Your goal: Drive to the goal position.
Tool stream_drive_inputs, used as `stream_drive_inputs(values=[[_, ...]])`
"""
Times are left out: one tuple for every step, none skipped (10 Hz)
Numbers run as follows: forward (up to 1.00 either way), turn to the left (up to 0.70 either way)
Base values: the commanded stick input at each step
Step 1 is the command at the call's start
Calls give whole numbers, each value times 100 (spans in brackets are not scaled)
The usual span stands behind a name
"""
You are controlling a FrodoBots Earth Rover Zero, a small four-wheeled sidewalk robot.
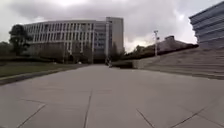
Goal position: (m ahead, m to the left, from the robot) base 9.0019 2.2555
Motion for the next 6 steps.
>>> stream_drive_inputs(values=[[100,0],[100,0],[100,0],[100,0],[100,0],[100,0]])
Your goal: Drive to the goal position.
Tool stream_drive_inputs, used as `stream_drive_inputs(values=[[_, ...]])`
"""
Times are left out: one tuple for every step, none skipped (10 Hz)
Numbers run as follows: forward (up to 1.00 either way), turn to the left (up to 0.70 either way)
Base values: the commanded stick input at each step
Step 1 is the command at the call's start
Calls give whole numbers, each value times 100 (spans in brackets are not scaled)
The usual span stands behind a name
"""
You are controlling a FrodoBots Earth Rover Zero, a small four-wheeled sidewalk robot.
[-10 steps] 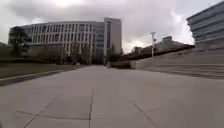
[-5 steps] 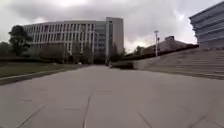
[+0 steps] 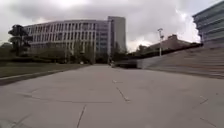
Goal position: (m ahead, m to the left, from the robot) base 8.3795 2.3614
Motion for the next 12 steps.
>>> stream_drive_inputs(values=[[100,0],[100,0],[100,-14],[100,-28],[100,-28],[100,-28],[100,-28],[100,-7],[100,0],[100,0],[100,0],[100,0]])
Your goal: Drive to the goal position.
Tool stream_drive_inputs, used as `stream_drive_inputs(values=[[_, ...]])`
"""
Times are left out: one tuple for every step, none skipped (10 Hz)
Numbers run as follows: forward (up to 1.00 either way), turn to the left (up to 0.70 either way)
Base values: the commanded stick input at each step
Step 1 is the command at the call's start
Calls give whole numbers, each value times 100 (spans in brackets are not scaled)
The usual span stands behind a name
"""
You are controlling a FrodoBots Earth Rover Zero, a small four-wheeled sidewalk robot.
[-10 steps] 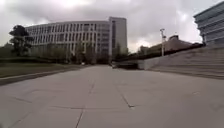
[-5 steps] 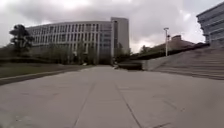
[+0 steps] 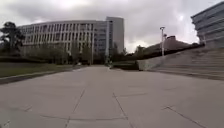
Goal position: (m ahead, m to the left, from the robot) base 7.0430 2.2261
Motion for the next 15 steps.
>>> stream_drive_inputs(values=[[100,0],[100,0],[100,0],[100,0],[100,0],[100,0],[100,0],[100,0],[100,0],[100,0],[100,0],[100,0],[100,0],[100,0],[100,0]])
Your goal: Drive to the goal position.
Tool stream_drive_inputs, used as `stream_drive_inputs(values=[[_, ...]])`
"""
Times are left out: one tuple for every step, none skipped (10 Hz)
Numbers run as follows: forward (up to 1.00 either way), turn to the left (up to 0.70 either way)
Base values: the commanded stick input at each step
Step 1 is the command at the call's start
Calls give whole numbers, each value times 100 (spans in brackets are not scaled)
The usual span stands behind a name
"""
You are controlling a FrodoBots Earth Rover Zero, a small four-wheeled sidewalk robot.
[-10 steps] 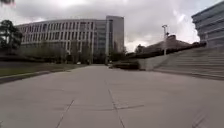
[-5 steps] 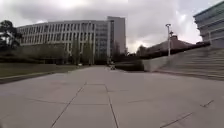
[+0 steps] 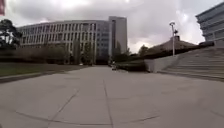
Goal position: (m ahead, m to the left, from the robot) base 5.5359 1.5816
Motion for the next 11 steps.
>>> stream_drive_inputs(values=[[100,0],[100,0],[100,0],[100,0],[100,0],[100,0],[100,0],[100,0],[100,0],[100,0],[100,0]])
